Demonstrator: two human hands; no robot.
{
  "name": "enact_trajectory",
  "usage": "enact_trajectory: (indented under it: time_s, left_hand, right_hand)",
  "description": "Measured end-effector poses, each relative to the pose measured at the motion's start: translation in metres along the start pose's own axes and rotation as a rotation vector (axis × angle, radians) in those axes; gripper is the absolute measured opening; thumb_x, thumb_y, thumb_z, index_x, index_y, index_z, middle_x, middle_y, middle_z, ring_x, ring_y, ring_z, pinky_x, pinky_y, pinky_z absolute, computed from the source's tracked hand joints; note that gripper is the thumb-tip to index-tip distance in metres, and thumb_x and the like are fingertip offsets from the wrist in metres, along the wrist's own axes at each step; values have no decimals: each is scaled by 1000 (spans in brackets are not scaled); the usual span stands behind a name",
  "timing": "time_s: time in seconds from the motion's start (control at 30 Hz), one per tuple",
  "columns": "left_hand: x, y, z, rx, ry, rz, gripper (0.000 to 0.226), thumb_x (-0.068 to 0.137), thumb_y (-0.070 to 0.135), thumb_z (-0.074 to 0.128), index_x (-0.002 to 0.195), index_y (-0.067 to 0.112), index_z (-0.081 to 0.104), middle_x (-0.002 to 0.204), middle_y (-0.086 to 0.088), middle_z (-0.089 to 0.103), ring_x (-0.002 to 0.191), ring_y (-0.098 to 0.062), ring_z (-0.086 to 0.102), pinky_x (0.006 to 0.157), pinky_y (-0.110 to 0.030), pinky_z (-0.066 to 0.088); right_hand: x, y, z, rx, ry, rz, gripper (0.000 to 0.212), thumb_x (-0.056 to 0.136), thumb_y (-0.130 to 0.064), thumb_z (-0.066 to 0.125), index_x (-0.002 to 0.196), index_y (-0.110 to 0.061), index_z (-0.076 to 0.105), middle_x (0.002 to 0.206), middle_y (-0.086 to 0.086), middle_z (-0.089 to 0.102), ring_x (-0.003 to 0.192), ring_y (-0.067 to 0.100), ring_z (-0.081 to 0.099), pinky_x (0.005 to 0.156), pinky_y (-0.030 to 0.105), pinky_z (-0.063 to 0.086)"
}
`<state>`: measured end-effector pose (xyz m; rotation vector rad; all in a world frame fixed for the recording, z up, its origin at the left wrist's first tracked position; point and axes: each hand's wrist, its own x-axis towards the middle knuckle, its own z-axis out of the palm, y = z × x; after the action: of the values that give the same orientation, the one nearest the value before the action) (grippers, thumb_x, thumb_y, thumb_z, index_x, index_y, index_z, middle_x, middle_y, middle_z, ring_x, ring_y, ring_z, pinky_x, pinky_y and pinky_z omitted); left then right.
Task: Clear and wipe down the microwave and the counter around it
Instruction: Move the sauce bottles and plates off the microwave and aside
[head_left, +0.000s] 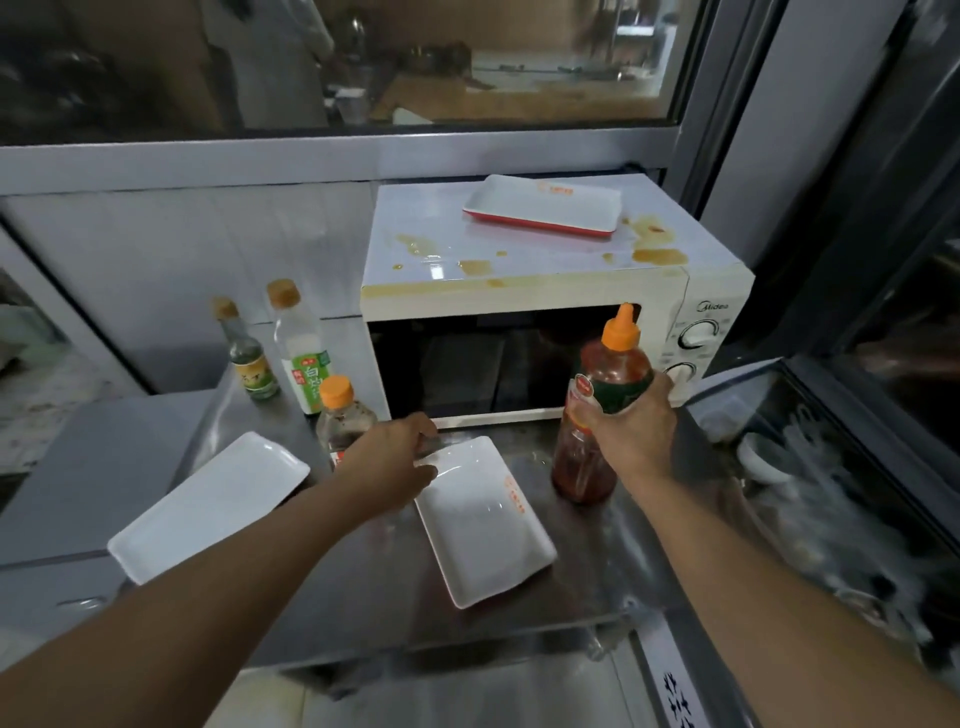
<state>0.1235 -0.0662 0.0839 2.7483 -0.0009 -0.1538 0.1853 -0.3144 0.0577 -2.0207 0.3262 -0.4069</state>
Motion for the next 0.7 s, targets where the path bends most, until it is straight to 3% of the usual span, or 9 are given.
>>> enact_trajectory:
  time_s: [0.13,0.33,0.47,0.6,0.7]
  left_hand:
    - [-14,-7,-9,-15,14,-11,38,82,18,65,118,14,53,107,-5,63,95,-24,61,86,-37,51]
    - [-32,-22,-29,-35,82,-50,40,85,16,62,123,15,52,110,-5,63,103,-23,58,87,-31,47]
    - [-38,-45,-47,0,90,-93,33,84,19,62,116,17,54,112,-8,63,103,-26,59,85,-32,48]
    - [-35,-76,-61,-12,61,-126,22,81,20,65,100,20,53,101,-6,63,96,-26,59,84,-39,51]
    - [-27,-96,-64,-38,73,-97,27,80,21,64,104,15,54,105,-8,63,96,-26,59,85,-37,50]
  right_hand:
    - [-7,-11,-4,7,-20,-41,75,56,-33,87,116,-17,46,107,-1,57,91,12,52,76,22,38]
    - [-19,-50,-4,-12,-114,-107,73,55,-37,85,113,-21,45,102,-6,55,89,14,54,75,27,44]
    - [-34,-80,9,-27,-141,-151,74,55,-40,86,113,-20,45,101,-6,55,89,13,54,74,26,45]
    - [-51,-101,30,-24,-148,-158,71,54,-41,86,108,-23,43,98,-9,55,84,10,53,60,17,37]
    - [-62,-112,44,-23,-150,-136,72,55,-42,85,111,-22,45,95,-10,55,81,9,55,58,15,36]
